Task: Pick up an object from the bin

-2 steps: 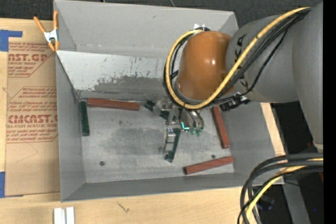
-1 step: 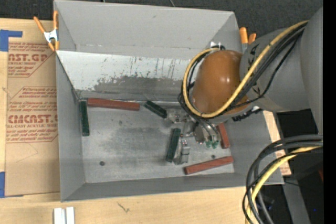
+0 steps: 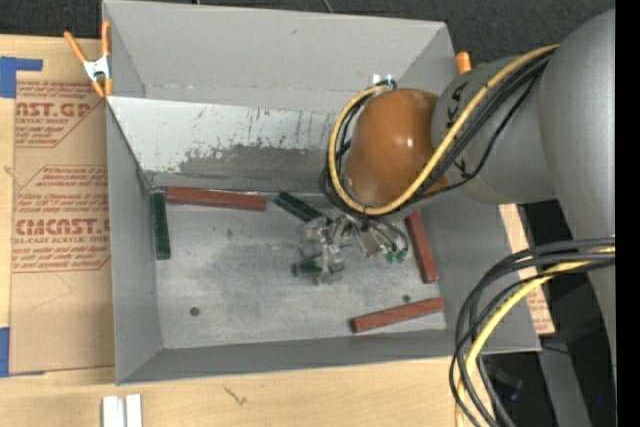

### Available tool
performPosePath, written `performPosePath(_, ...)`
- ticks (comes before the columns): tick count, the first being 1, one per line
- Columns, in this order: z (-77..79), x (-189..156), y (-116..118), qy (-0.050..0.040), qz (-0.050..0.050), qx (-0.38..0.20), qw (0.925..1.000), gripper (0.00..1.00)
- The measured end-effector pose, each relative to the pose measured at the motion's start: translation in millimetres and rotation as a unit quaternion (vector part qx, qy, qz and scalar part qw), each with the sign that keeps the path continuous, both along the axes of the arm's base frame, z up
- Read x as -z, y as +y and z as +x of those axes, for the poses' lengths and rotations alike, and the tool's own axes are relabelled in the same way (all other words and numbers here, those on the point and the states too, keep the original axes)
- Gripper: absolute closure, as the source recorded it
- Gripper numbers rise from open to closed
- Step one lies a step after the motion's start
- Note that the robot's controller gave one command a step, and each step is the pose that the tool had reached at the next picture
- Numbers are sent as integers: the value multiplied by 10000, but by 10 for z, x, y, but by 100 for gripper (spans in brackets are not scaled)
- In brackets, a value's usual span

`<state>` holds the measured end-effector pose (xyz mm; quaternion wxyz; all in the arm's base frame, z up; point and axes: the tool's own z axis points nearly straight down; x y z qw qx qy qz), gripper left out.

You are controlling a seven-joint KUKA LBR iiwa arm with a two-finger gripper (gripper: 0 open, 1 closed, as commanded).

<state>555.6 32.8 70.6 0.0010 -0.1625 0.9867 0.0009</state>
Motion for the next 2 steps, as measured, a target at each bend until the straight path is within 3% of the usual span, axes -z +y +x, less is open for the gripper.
performPosePath(1,0,0,-1,1,1,1,10000,100)
performPosePath(2,254,-2005,21,-44,-8,-185,9998,100)
